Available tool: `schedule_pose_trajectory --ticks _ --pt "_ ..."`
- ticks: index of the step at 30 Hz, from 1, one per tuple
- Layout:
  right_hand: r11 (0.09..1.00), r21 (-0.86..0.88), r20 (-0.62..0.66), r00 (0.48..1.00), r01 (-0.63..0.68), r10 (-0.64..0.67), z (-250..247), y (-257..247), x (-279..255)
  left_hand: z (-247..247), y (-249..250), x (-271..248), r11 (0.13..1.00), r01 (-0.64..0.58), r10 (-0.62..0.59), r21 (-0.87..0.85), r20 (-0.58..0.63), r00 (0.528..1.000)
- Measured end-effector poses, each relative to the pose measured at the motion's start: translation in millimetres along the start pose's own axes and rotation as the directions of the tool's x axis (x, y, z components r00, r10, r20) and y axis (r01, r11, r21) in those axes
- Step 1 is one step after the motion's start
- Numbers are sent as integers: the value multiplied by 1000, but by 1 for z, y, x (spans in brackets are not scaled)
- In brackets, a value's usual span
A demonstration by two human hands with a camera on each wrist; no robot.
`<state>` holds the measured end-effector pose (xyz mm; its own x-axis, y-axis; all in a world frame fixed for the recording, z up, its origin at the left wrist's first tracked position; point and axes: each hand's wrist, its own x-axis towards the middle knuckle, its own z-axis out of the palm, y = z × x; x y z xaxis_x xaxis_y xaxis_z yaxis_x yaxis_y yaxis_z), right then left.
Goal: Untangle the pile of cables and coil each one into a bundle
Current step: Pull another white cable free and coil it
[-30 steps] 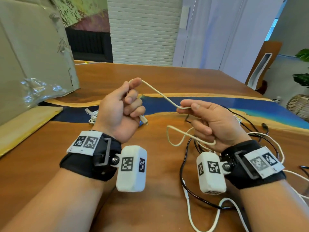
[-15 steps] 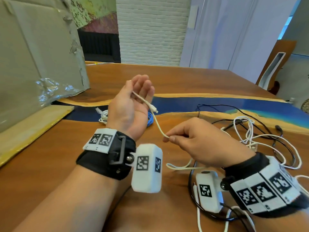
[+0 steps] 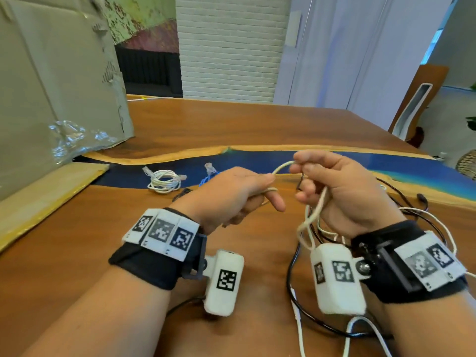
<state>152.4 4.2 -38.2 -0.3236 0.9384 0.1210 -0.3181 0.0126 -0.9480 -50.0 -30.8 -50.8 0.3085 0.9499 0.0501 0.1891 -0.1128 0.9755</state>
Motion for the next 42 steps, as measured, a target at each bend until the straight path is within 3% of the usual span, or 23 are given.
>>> schedule_pose_trajectory --ticks 3,5,9,12,14,20,22,24,26,27,28,29,31,34,38,42 --pt "981 186 -29 998 -53 59 -10 -6 2 -5 1 -1 948 -48 51 -315 2 999" --pt "987 145 -1 998 -67 68 -13 -6 3 -8 4 -1 842 -78 78 -534 -22 997" --pt "971 -235 64 996 -39 55 -6 4 1 -7 9 1 573 -112 111 -812 -59 992" --pt "863 -506 109 992 0 64 3 11 -1 -2 12 3 386 -148 116 -911 -111 987" --pt "785 -619 152 984 26 88 8 17 -2 2 12 5 335 -198 90 -921 -177 980" --pt "572 -798 305 945 187 117 26 20 -12 0 6 11 404 -369 -46 -837 -421 906" --pt "573 -791 339 934 216 115 28 18 -16 0 5 12 520 -365 -34 -772 -446 894" --pt "567 -783 375 921 255 103 27 16 -17 6 5 12 700 -312 0 -643 -437 899" --pt "556 -770 417 907 313 66 26 14 -18 16 7 10 880 -229 50 -415 -399 916" --pt "567 -756 425 904 327 46 26 12 -18 19 6 9 964 -172 82 -204 -385 919" --pt "586 -738 427 904 334 22 24 10 -18 20 5 7 993 -109 117 43 -363 924" --pt "604 -723 417 909 336 -6 21 8 -17 17 3 6 966 -54 137 252 -323 937" --pt "633 -705 353 932 319 -78 12 3 -14 10 0 4 913 7 94 408 -225 970" --pt "657 -676 285 940 335 -186 1 0 -8 3 3 -2 989 24 -15 146 -62 998" --pt "698 -635 183 943 330 -279 -3 5 -3 1 5 -4 995 56 -47 -78 111 993" --pt "764 -564 118 946 314 -302 -5 6 2 -4 5 -7 963 17 22 -270 138 990"
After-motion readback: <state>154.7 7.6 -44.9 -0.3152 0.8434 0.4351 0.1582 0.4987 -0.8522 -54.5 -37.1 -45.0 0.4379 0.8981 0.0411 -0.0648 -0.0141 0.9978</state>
